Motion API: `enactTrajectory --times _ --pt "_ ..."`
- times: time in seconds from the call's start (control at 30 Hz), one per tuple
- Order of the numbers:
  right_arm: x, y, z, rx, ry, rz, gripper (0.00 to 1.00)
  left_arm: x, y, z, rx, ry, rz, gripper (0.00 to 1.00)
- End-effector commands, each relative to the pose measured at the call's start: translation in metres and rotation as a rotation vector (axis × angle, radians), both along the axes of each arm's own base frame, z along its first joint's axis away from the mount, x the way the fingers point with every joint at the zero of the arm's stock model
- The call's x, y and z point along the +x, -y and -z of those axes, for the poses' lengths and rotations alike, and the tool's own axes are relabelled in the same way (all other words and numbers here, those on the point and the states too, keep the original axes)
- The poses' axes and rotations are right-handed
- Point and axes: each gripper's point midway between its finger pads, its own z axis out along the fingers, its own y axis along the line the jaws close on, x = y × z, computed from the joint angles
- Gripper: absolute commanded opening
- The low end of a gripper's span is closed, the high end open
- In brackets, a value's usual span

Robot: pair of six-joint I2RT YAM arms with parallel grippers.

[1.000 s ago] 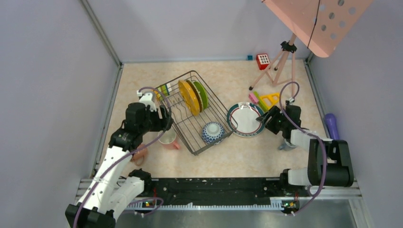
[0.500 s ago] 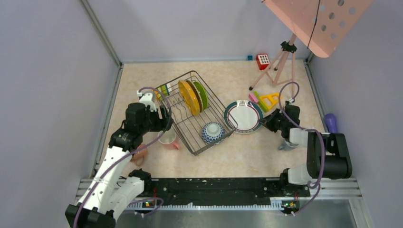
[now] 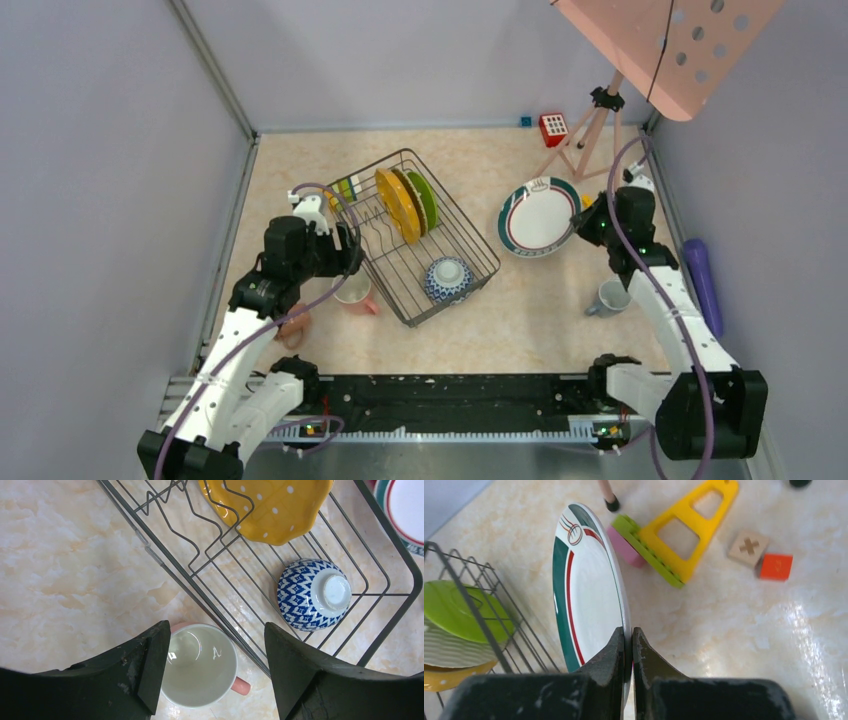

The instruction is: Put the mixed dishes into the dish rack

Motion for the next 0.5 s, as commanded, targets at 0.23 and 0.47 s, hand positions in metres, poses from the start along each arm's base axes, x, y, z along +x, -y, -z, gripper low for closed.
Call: enactTrajectory --times 0.23,0.47 --pt "0.012 -0.026 -0.164 -0.221 0.314 -0.052 0.00 0.007 -0.001 -0.012 -0.005 0.065 -0.007 0.74" --pt "0.006 -0.107 -0.217 -0.280 0.418 -0.199 0.00 0.009 -0.007 -0.016 0.009 0.081 -0.036 0.73"
